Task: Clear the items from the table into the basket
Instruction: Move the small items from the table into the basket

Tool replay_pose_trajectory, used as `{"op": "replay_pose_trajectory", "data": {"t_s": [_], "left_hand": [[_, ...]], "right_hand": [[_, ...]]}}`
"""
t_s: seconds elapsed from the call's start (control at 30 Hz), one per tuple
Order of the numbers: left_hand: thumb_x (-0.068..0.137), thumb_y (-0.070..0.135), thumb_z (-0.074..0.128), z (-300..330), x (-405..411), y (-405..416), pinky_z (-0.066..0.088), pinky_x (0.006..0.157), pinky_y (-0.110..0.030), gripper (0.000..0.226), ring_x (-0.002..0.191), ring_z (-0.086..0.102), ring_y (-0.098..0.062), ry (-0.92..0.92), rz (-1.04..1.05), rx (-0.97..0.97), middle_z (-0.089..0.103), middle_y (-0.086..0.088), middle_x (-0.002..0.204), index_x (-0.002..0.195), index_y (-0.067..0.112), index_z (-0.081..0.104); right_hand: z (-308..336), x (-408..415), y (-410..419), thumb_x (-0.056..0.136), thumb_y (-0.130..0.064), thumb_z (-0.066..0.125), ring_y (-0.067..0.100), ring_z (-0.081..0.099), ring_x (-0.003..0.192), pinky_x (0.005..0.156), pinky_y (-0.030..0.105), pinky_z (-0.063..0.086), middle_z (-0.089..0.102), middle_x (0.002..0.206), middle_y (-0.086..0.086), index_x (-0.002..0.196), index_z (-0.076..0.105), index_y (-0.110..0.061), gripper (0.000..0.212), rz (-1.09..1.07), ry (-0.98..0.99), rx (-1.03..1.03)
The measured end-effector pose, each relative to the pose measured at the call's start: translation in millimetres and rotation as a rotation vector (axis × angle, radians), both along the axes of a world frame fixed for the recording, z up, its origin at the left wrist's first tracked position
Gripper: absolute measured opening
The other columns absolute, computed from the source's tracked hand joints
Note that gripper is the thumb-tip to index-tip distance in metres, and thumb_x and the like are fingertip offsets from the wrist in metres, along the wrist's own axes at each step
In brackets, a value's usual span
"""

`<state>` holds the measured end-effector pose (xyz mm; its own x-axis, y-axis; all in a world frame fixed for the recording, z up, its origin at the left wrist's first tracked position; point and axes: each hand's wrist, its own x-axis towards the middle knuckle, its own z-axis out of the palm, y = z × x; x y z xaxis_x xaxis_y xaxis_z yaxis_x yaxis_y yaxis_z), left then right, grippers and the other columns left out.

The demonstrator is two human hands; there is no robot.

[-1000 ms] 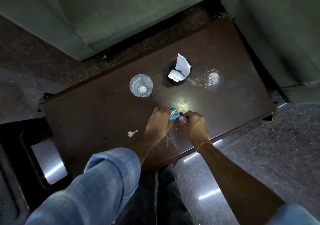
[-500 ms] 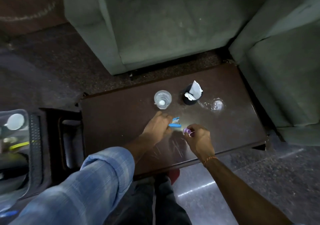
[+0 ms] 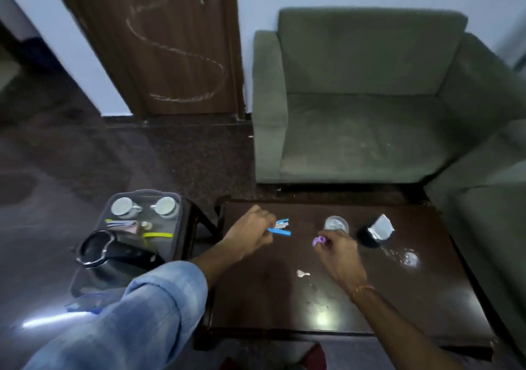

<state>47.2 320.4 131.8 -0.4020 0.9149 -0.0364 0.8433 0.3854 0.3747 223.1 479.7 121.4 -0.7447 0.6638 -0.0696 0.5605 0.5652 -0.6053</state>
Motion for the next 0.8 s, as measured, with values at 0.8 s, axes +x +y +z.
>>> {"op": "replay_pose_trajectory", "data": {"t_s": [0.8], "left_hand": [[0.073, 0.015, 0.076, 58.7, -160.2, -287.8, 0.041, 0.08, -0.031, 0.022, 0.093, 0.058, -0.027, 0.076, 0.731, 0.061, 0.07, -0.008, 0.092, 0.094, 0.01, 0.071]], "right_hand": [[26.1, -265.4, -193.3, 0.084, -0.018, 0.061, 0.016, 0.062, 0.085, 0.079, 0.022, 0.047, 0.064, 0.096, 0.003, 0.097, 0.074, -0.017, 0.018, 0.66, 0.115, -0.073]]}}
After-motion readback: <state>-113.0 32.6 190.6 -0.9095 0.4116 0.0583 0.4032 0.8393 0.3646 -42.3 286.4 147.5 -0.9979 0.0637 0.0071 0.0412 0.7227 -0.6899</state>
